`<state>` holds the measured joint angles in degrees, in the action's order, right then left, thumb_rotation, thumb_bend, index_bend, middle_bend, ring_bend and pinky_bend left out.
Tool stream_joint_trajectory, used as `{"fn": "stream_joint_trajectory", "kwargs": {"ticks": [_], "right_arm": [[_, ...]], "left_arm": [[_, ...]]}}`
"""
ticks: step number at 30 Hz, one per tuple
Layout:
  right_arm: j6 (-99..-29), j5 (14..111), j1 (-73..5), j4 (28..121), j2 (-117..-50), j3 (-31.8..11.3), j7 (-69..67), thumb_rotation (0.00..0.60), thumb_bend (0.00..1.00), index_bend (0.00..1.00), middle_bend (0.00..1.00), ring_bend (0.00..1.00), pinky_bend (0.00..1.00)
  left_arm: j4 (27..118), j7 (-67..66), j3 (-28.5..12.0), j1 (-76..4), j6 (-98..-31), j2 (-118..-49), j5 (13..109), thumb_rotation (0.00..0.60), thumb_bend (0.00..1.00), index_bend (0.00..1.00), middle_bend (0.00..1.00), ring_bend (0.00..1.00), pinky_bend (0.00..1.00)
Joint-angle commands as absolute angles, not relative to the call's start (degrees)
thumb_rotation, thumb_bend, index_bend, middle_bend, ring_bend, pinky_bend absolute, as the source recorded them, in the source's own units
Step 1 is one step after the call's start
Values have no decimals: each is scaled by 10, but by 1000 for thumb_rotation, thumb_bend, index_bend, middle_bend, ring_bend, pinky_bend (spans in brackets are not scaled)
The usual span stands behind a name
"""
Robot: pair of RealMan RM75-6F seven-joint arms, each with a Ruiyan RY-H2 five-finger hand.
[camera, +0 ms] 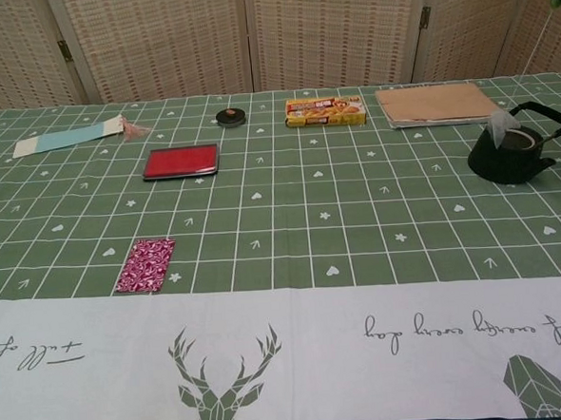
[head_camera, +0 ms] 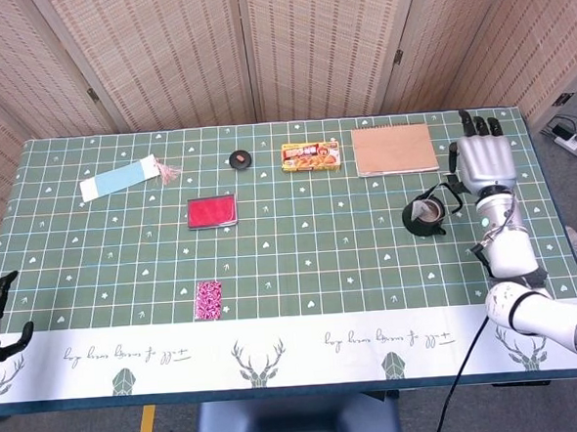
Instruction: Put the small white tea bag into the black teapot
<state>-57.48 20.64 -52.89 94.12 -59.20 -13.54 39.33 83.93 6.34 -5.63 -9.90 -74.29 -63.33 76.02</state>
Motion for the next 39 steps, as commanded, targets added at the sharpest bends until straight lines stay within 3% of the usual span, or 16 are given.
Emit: {"fn": "stream_joint_trajectory", "kwargs": {"ticks": [1,23,39], "right_arm": [[-575,203,-528,939,-590,-134,392,600,440,615,28,0,0],[-539,214,-515,884,-604,-117,361,600,439,622,28,0,0],[-459,183,-542,735,-679,-105,365,600,440,623,29,0,0]], "left_arm": [[839,63,-56,-99,-742,-634,760,600,399,0,80,87,12],[839,47,-56,-104,-734,-639,753,600,399,0,80,87,12],[832,46,-61,-109,-720,-643,738,600,399,0,80,88,12]]}}
